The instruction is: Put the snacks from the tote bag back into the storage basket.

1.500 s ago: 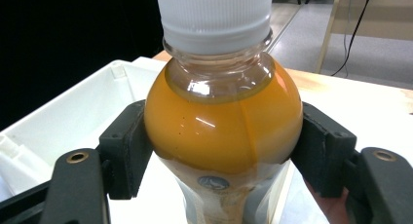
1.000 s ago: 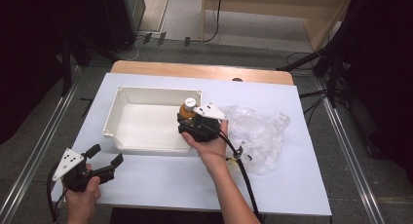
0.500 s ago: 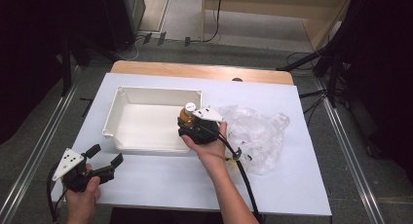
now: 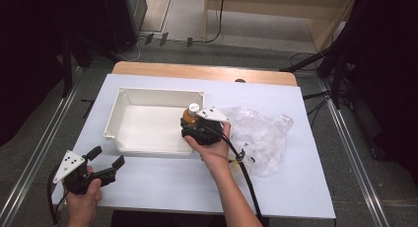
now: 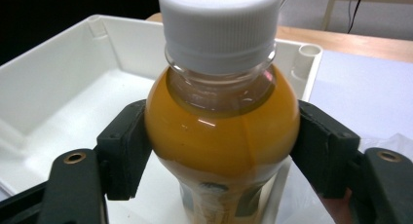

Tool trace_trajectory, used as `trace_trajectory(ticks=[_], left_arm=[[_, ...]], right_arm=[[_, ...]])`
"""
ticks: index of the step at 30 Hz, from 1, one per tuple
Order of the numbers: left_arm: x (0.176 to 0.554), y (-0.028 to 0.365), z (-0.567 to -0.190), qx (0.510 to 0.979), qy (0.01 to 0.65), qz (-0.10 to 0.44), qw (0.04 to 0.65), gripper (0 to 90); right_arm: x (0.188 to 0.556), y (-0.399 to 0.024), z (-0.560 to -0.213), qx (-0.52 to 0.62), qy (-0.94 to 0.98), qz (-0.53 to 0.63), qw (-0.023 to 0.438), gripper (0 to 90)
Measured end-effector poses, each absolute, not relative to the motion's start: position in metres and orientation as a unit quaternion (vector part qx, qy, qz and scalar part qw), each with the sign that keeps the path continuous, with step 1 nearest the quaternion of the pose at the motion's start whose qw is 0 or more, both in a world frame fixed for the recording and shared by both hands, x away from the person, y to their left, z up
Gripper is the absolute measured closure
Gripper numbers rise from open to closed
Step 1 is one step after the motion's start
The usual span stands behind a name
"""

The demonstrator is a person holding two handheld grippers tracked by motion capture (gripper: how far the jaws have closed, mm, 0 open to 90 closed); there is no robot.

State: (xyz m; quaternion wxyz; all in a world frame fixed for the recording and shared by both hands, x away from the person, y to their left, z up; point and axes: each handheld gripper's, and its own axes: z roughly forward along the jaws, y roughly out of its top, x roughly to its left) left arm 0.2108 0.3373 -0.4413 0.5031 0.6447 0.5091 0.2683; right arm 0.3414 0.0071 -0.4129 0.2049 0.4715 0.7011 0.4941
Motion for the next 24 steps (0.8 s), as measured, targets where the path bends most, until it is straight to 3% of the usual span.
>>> trace_trajectory(ticks=[5, 24], left_arm=[[0.212, 0.335, -0.441, 0.647, 0.506, 0.269, 0.503, 9.2], [0.214, 0.329, -0.445, 0.657, 0.502, 0.268, 0.495, 9.2]], right_arm=[[0.336, 0.001, -0.405, 0.455, 0.695, 0.522, 0.196, 25.5], [0.317, -0.051, -0.375, 0.446, 0.661, 0.552, 0.243, 26.2]])
